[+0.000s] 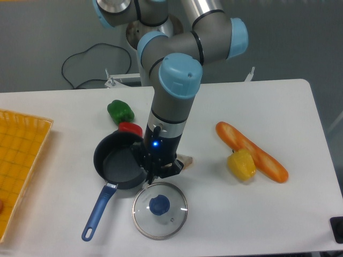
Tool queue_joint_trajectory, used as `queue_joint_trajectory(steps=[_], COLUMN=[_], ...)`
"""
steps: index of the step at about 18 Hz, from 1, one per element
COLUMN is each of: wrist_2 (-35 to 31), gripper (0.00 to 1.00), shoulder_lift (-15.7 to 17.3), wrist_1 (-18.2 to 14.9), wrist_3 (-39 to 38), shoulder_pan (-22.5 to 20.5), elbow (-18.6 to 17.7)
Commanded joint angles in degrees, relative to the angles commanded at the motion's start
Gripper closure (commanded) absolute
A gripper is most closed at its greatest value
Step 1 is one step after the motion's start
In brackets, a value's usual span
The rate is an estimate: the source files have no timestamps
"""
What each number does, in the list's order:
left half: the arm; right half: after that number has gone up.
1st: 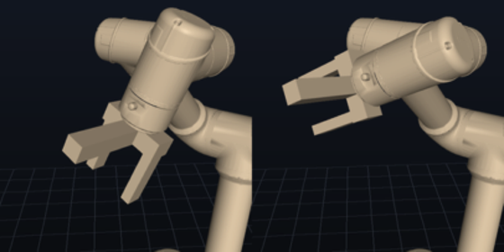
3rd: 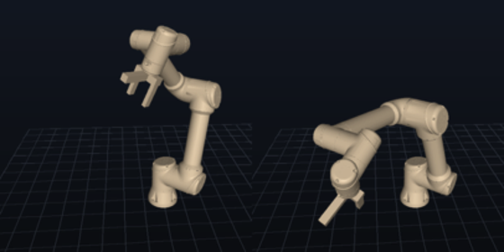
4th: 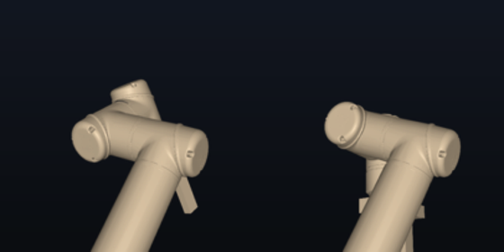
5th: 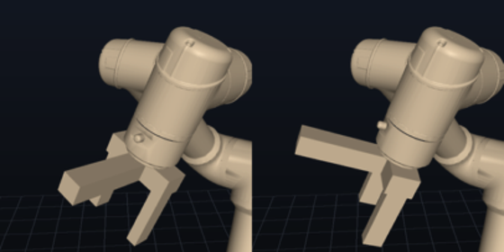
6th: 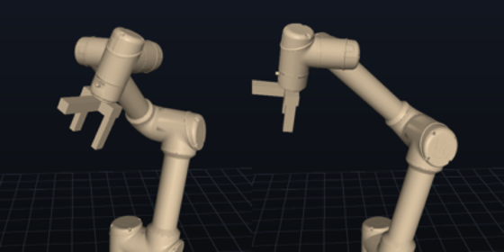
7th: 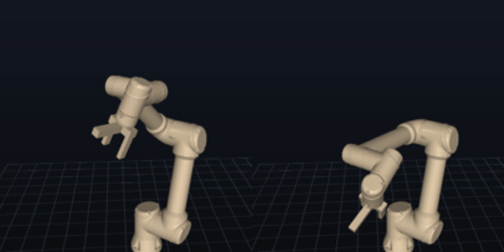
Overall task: Put the toast in the pot
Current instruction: 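Carry the held toast slice over the black pan's interior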
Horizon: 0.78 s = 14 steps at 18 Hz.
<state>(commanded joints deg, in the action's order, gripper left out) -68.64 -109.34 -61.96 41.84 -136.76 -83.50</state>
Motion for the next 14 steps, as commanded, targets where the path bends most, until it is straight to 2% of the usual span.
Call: queue_joint_trajectory(steps=[9, 14], wrist_2=[0.0, -0.26], gripper=[0.93, 0.93], shoulder_lift=[0.0, 0.0], wrist_1=[0.35, 0.35], wrist_3=[-8.52, -9.94], shoulder_pan=[3.86, 5.45], elbow=[0.09, -0.7])
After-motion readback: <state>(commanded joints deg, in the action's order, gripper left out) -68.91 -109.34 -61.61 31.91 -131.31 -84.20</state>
